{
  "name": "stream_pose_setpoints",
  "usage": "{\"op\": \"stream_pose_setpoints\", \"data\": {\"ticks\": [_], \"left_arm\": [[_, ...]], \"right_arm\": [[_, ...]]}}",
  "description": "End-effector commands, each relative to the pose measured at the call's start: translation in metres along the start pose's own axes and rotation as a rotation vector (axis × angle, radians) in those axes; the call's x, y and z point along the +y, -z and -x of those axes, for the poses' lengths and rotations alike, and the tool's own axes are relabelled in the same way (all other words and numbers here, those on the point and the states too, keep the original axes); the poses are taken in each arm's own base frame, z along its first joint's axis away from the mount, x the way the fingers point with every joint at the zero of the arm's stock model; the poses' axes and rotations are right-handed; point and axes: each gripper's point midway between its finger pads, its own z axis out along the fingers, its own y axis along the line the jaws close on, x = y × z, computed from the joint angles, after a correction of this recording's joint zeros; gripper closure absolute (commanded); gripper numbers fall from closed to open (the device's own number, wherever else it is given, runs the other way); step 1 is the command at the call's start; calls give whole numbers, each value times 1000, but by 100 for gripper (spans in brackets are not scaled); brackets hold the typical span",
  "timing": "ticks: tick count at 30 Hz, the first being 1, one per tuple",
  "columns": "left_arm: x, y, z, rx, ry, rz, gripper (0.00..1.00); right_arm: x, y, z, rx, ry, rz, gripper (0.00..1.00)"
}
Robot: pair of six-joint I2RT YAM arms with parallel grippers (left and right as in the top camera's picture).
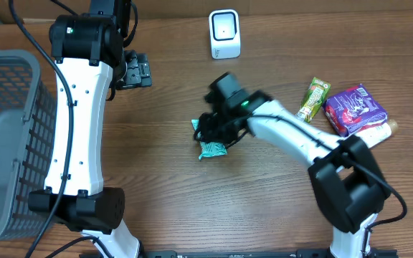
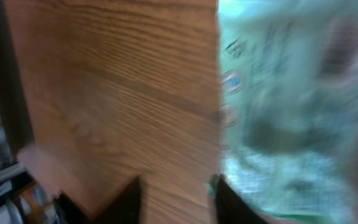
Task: Scan the item barcode
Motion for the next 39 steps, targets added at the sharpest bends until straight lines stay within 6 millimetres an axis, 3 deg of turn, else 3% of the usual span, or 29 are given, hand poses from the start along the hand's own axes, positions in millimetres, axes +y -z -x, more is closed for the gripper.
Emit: {"op": "stream_pose_setpoints", "data": {"ticks": [1,4,8,13,20,24,28,32,35,39], "left_arm": [[0,-4,0,8,14,9,1],[0,-4,0,8,14,9,1],[0,-4,0,8,14,9,1],[0,-4,0,8,14,9,1],[0,-4,0,8,14,9,0],[0,-4,0,8,14,9,1],[0,-4,0,8,14,9,0],[0,-4,0,8,14,9,0],[0,-4,0,8,14,9,0],[0,-4,0,8,14,9,1]], "right_arm": [[-5,-8,0,-101,-179,-115,85],[-1,-25,-9,-92,-182,-129,91],[-13,-35,-17,-88,-191,-197,90],[-47,-25,-16,-94,-244,-316,85],[-93,-1,-8,-66,-288,-414,90],[-99,15,2,-28,-239,-353,89],[-89,46,15,-22,-169,-214,67],[-83,75,32,-61,-38,-103,24],[-99,87,49,-98,80,-74,21],[-106,76,63,-96,218,36,22]]}}
